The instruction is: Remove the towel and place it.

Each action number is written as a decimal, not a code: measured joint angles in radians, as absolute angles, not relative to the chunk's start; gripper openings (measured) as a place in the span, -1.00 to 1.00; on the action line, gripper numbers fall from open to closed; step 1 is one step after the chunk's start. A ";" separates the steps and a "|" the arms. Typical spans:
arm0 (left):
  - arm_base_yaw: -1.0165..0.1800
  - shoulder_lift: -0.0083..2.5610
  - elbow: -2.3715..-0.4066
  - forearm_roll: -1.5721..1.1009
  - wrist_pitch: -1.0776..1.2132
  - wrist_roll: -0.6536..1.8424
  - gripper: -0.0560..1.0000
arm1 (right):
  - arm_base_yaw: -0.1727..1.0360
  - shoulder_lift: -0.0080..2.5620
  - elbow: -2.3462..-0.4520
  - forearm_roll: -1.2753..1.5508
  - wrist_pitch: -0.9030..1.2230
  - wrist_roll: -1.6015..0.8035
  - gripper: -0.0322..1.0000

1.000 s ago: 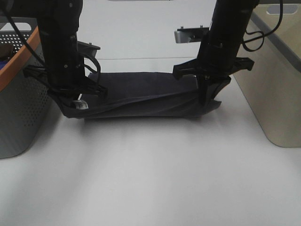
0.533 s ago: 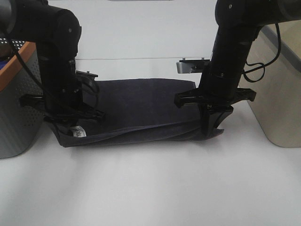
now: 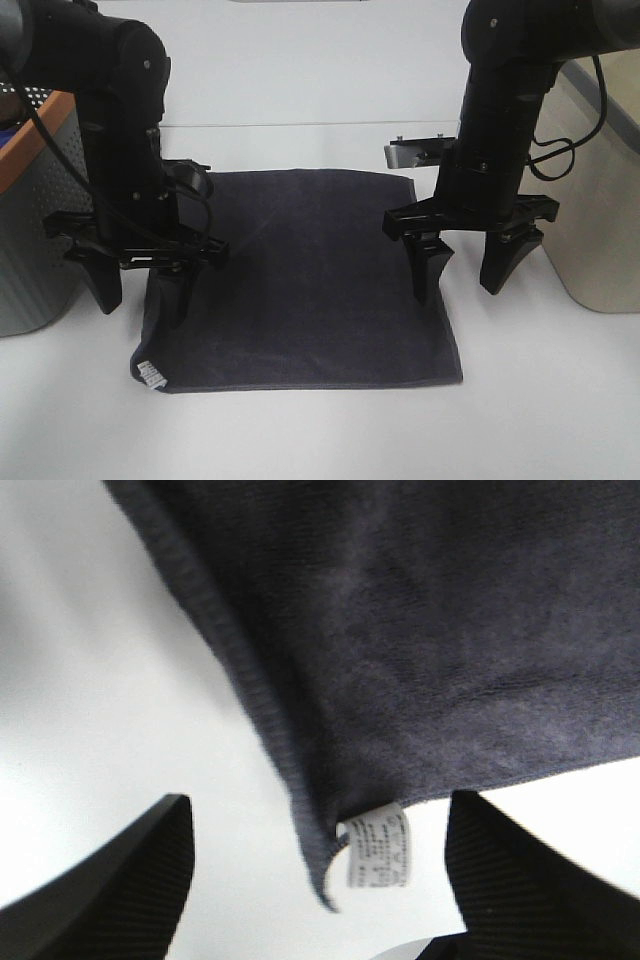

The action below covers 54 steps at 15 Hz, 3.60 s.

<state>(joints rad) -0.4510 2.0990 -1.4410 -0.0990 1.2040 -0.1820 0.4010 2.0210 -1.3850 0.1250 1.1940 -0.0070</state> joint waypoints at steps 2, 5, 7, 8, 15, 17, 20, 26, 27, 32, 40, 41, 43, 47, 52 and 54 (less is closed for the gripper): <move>-0.451 2.098 -1.441 -0.116 1.204 -0.157 0.43 | 0.401 2.021 -1.385 0.125 1.199 -0.013 0.48; -0.451 2.077 -1.441 -0.116 1.205 -0.149 0.44 | 0.401 2.004 -1.385 0.125 1.210 -0.014 0.49; -0.451 2.031 -1.441 -0.115 1.205 -0.137 0.44 | 0.401 1.950 -1.385 0.129 1.212 -0.014 0.49; -0.451 1.994 -1.443 -0.115 1.205 -0.120 0.44 | 0.401 1.912 -1.385 0.132 1.212 -0.014 0.49; -0.451 1.613 -1.445 -0.076 1.207 -0.095 0.44 | 0.401 1.561 -1.385 0.145 1.214 -0.021 0.49; -0.451 1.493 -1.444 -0.060 1.208 -0.096 0.44 | 0.401 1.458 -1.380 0.148 1.215 -0.026 0.49; -0.451 1.271 -1.321 -0.056 1.210 -0.100 0.44 | 0.401 1.257 -1.260 0.147 1.216 -0.046 0.49; -0.451 0.846 -0.877 -0.054 1.212 -0.100 0.44 | 0.401 0.931 -0.857 0.144 1.220 -0.058 0.49; -0.451 0.813 -0.847 -0.054 1.212 -0.100 0.44 | 0.401 0.908 -0.830 0.144 1.220 -0.058 0.49; -0.451 0.424 -0.598 -0.054 1.206 0.000 0.44 | 0.401 0.581 -0.591 0.140 1.189 -0.084 0.49; -0.451 0.223 -0.525 -0.090 1.095 0.133 0.44 | 0.401 0.219 -0.509 0.141 1.083 -0.147 0.49; -0.451 0.222 -0.509 -0.115 1.075 0.150 0.44 | 0.401 0.193 -0.508 0.141 1.076 -0.156 0.49; -0.451 0.222 -0.509 -0.146 1.059 0.182 0.44 | 0.401 0.178 -0.508 0.142 1.076 -0.168 0.49; -0.451 0.222 -0.509 -0.163 1.059 0.188 0.44 | 0.401 0.178 -0.508 0.141 1.076 -0.167 0.49; -0.451 0.222 -0.509 -0.203 1.059 0.189 0.44 | 0.401 0.178 -0.508 0.132 1.076 -0.163 0.49; -0.451 0.222 -0.509 -0.203 1.059 0.189 0.44 | 0.401 0.178 -0.508 0.132 1.076 -0.162 0.49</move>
